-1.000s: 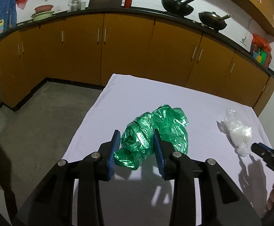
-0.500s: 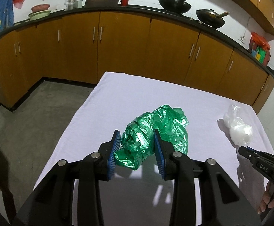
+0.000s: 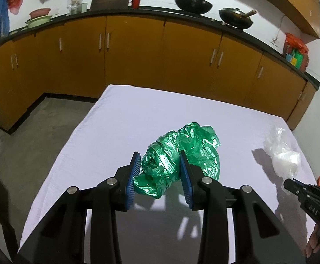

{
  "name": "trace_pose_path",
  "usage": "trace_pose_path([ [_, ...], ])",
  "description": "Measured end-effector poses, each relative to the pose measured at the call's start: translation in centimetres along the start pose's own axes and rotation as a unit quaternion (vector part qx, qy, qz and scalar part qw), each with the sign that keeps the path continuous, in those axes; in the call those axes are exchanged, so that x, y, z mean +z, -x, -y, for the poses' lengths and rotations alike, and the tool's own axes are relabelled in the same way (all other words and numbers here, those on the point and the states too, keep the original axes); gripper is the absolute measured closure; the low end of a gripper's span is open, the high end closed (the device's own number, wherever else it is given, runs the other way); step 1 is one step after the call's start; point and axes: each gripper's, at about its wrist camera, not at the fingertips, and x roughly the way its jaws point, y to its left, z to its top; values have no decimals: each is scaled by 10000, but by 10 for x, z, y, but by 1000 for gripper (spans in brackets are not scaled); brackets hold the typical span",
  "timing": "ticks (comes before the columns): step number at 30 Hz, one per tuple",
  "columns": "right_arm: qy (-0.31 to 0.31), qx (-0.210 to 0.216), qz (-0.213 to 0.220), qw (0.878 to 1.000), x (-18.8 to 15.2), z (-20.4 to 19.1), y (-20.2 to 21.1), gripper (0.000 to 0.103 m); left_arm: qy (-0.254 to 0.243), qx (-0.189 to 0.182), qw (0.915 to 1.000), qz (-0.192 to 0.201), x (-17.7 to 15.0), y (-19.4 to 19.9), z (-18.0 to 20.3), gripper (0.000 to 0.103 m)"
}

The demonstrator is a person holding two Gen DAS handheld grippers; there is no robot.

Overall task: Collect trash
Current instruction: 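Grasp the clear plastic bag with the right tool while the left tool holds the green bag, then carry the green bag and clear bag over the orange basket with both tools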

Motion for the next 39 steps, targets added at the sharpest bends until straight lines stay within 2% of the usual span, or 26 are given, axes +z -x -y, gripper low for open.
trace_pose_path([
  [7, -127, -96, 236, 9996, -18, 25, 55, 94, -201, -320, 9992, 90, -3, 25, 34, 67],
  [15, -476, -483, 755, 9948, -43, 69, 151, 95, -413, -964, 9944, 164, -11, 62, 94, 67],
  [20, -624, -1002, 1143, 9864, -63, 100, 215, 95, -633, -1455, 9870, 254, -16, 90, 138, 67],
  [28, -1287, -1620, 1580, 9655, -108, 163, 301, 95, -930, -2081, 9732, 309, -29, 128, 203, 67],
  [34, -1593, -1848, 1669, 9553, -133, 198, 325, 95, -1178, -2468, 9616, 247, -44, 144, 250, 67],
  [39, -1760, -1941, 1683, 9503, -138, 216, 327, 95, -1455, -2667, 9527, 86, -62, 145, 288, 67],
])
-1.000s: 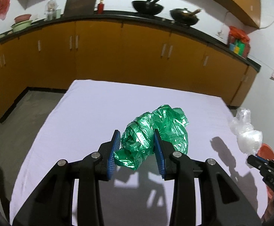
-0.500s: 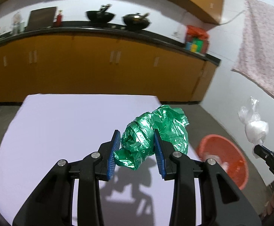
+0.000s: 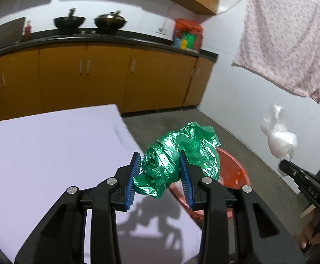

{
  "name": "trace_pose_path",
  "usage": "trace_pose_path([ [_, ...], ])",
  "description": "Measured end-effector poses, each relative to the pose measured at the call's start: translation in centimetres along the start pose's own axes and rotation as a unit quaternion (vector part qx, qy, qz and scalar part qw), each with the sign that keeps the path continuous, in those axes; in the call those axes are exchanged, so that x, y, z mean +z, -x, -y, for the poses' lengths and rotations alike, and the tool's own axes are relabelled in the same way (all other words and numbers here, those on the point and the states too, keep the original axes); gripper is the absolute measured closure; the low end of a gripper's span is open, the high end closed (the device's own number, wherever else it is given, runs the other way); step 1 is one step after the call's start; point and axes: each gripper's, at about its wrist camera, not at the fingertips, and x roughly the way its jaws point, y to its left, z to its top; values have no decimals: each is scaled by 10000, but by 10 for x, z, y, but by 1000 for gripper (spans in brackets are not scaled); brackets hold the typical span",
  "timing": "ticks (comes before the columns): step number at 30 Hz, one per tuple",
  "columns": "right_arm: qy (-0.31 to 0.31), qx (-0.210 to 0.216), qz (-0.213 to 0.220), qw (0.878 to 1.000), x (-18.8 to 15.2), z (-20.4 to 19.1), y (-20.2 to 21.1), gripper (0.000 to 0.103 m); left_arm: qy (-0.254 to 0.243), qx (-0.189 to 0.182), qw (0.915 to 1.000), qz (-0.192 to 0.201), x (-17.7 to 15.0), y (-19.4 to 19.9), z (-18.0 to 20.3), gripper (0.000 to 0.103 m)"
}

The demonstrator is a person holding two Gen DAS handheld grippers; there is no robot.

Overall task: Collect trash
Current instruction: 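Carry the green bag and clear bag over the orange basket with both tools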

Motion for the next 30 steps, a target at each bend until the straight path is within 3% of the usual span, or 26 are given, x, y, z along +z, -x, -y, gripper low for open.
trace_pose_path([
  [13, -264, -47, -89, 9996, -5, 23, -16, 95, -323, -254, 9985, -355, -16, -36, 44, 67],
  [30, -478, -19, -191, 9987, -9, 37, -43, 95, -665, -359, 9954, -594, -22, -72, 66, 67],
])
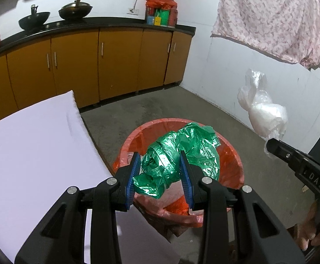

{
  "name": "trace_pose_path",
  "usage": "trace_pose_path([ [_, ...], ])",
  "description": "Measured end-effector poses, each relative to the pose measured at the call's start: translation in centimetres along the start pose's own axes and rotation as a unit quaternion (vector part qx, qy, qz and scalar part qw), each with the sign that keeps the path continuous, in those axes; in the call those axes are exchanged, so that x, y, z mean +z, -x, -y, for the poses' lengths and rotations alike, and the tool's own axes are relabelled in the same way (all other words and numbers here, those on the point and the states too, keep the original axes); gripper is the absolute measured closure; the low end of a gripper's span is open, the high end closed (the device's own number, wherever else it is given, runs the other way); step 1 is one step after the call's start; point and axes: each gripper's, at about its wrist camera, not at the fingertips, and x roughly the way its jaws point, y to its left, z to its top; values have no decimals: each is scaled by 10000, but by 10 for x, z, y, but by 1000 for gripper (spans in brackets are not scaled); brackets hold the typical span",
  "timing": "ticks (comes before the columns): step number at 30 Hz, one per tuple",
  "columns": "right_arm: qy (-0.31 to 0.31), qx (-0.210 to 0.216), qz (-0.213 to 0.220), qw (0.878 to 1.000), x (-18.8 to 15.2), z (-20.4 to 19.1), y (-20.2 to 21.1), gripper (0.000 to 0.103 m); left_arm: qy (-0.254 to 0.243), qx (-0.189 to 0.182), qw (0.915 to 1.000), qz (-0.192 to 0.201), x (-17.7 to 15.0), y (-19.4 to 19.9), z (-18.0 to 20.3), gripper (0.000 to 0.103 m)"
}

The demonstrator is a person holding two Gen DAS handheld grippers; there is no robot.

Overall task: Collect trash
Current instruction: 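Carry the green bag and clear bag over the orange basket with both tools, then open both tools over the basket to drop the bags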

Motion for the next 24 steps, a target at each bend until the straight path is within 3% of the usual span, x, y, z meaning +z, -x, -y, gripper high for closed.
trace_pose_path([
  [19, -206, 32, -89, 9997, 2, 9, -38, 94, -104, -52, 9995, -296, 2, -46, 3, 66],
  [22, -271, 60, -96, 9996, 0, 12, -41, 89, -94, -94, 9993, -337, 2, -50, 3, 52],
  [24, -300, 87, -107, 9995, 0, 13, -43, 79, -82, -102, 9994, -321, 1, -50, 2, 43],
])
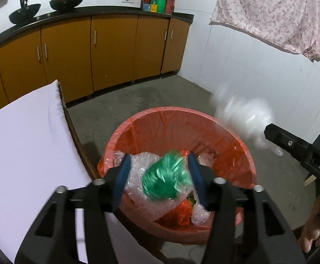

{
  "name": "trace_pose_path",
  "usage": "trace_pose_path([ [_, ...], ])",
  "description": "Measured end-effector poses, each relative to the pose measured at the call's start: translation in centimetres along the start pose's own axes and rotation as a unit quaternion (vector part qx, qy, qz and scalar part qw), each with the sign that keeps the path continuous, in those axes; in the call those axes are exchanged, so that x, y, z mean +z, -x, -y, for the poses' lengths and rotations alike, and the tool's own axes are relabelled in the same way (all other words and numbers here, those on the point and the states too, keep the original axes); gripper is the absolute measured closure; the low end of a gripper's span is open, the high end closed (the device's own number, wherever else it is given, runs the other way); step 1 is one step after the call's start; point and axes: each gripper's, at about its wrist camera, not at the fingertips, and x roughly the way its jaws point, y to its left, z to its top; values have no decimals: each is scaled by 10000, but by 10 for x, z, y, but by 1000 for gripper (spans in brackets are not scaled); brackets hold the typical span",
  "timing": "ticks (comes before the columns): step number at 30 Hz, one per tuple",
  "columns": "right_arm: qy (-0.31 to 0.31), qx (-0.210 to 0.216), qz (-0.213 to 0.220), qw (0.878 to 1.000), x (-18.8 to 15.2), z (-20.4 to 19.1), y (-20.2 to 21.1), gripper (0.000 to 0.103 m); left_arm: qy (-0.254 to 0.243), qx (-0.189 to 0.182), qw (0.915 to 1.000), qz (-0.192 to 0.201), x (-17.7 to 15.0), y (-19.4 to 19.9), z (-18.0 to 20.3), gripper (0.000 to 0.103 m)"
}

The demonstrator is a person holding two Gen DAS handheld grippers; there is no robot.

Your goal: Collect trash

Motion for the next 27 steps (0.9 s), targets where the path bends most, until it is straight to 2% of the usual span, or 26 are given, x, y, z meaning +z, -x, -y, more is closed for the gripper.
trace_pose_path([
  [7, -121, -99, 23, 9999, -5, 12, 9, 67, 154, 57, 9999, 27, -2, 11, -16, 42],
  [12, 172, -222, 353, 9990, -9, 4, 39, 40, 256, 221, 9985, 432, -4, 48, -32, 25],
  [16, 359, -117, 703, 9968, -16, -9, 73, 23, 213, 417, 9951, 875, -11, 91, -41, 9],
  [18, 405, -109, 852, 9955, -19, -16, 88, 14, 184, 577, 9918, 1123, -18, 118, -46, 7],
  [22, 500, -128, 1207, 9913, -31, -29, 120, 8, 212, 848, 9854, 1462, -33, 163, -56, 2],
  [27, 778, -141, 1659, 9830, -46, -52, 160, 4, 171, 1298, 9757, 1757, -52, 203, -62, 2],
])
